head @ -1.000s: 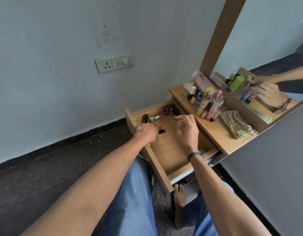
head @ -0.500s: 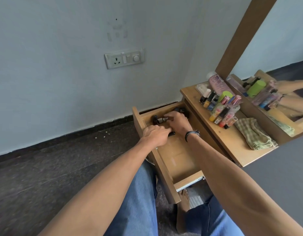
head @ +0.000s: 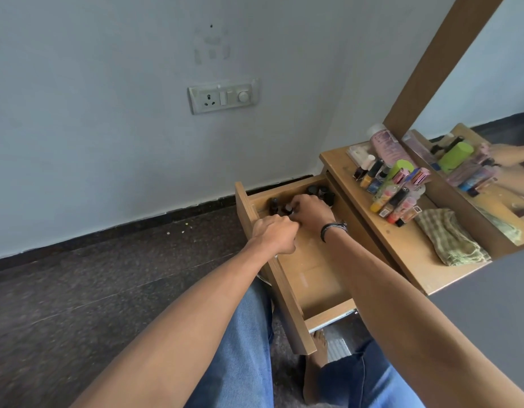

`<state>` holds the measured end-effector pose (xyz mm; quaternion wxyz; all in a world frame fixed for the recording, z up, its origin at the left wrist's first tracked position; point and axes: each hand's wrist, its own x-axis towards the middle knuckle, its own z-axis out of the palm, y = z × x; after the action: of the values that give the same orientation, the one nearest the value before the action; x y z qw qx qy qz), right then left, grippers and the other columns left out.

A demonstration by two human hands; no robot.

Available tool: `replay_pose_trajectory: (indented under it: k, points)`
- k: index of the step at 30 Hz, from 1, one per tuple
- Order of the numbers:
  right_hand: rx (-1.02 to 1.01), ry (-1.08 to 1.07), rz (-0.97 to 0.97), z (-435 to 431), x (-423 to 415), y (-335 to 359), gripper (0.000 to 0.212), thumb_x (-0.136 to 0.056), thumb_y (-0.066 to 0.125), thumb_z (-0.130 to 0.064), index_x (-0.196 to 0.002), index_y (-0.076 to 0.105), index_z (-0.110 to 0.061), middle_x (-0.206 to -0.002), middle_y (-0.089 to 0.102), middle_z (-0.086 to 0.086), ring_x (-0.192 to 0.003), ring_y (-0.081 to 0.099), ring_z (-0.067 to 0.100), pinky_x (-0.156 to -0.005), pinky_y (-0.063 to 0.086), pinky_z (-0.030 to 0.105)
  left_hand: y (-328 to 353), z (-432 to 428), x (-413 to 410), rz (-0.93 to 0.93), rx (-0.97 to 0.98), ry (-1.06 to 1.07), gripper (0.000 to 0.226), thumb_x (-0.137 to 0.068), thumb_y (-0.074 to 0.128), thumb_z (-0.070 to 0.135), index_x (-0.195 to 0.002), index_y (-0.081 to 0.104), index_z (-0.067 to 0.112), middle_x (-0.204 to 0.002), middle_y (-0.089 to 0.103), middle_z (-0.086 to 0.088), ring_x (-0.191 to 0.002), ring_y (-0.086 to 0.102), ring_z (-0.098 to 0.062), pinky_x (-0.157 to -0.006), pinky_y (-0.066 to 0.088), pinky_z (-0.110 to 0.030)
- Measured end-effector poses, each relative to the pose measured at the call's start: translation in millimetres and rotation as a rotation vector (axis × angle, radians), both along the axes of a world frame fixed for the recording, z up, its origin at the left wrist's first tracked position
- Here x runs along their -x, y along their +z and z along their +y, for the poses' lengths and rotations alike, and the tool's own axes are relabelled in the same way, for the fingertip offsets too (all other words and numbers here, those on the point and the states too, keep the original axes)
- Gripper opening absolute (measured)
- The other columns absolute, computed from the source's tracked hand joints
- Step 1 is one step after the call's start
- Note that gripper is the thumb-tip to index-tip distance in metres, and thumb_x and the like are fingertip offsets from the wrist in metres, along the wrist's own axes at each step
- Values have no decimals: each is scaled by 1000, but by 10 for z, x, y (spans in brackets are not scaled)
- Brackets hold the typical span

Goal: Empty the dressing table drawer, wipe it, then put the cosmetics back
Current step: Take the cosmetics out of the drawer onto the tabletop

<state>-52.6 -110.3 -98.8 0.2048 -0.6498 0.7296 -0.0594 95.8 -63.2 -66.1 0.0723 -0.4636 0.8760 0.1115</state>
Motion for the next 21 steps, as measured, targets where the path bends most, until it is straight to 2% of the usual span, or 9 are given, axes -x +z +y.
replay_pose_trajectory:
  k: [2, 4, 7, 11, 13, 16, 19, 21]
  points:
    - [44, -61, -132, 24, 13, 10, 27, -83, 75, -32, -107, 64, -25, -101, 66, -3, -91, 62, 19, -78, 53, 37, 4, 3, 0, -1, 10, 6, 29, -85, 61, 24, -113, 66, 24, -103, 67, -3, -101, 64, -27, -74, 49, -37]
    - [84, -70, -238, 33, -8, 40, 31, -82, 78, -31, -108, 63, -23, -97, 64, -6, -85, 60, 13, -69, 48, 30, 11, 5, 4, -8, 15, 17, 27, -85, 62, 25, -111, 67, 23, -101, 67, -3, -99, 64, -27, -72, 48, -37]
    - [80, -10, -331, -10, -91, 87, 24, -84, 82, -28, -100, 67, -20, -92, 68, -4, -75, 63, 8, -64, 47, 23, 28, 9, 9, -16, 7, 35, 28, -85, 64, 28, -113, 66, 22, -103, 67, -3, -100, 64, -26, -72, 46, -36]
    - [41, 51, -238, -116, -207, 79, 30, -85, 82, -25, -112, 71, -19, -105, 69, 0, -89, 64, 15, -73, 49, 25, 34, 22, 3, -12, 29, 43, 26, -86, 68, 28, -111, 65, 21, -102, 67, -3, -100, 65, -26, -73, 49, -37]
    - [53, 69, -181, -142, -261, 44, 30, -84, 82, -28, -111, 72, -19, -106, 69, 1, -89, 62, 16, -72, 47, 25, 30, 25, 2, -16, 37, 44, 23, -87, 67, 24, -110, 66, 20, -104, 68, -4, -102, 65, -27, -73, 48, -37]
    - [89, 51, -123, -151, -321, 21, 34, -81, 84, -36, -106, 70, -17, -98, 66, 0, -81, 58, 17, -59, 39, 22, 29, 13, 9, -30, 46, 50, 22, -89, 65, 19, -111, 66, 22, -109, 68, -4, -106, 64, -27, -71, 45, -36]
    - [97, 51, -43, -184, -346, 33, 41, -76, 85, -47, -101, 69, -18, -89, 62, -2, -77, 59, 19, -62, 43, 28, 32, 3, 17, -48, 43, 46, 21, -90, 61, 16, -110, 66, 22, -111, 68, -3, -107, 64, -26, -70, 44, -35]
    - [90, 71, 7, -216, -368, 47, 42, -74, 83, -54, -90, 66, -20, -81, 60, -3, -73, 59, 19, -59, 43, 29, 37, -6, 19, -56, 37, 51, 21, -90, 60, 15, -109, 67, 21, -110, 68, -3, -107, 64, -26, -70, 44, -35]
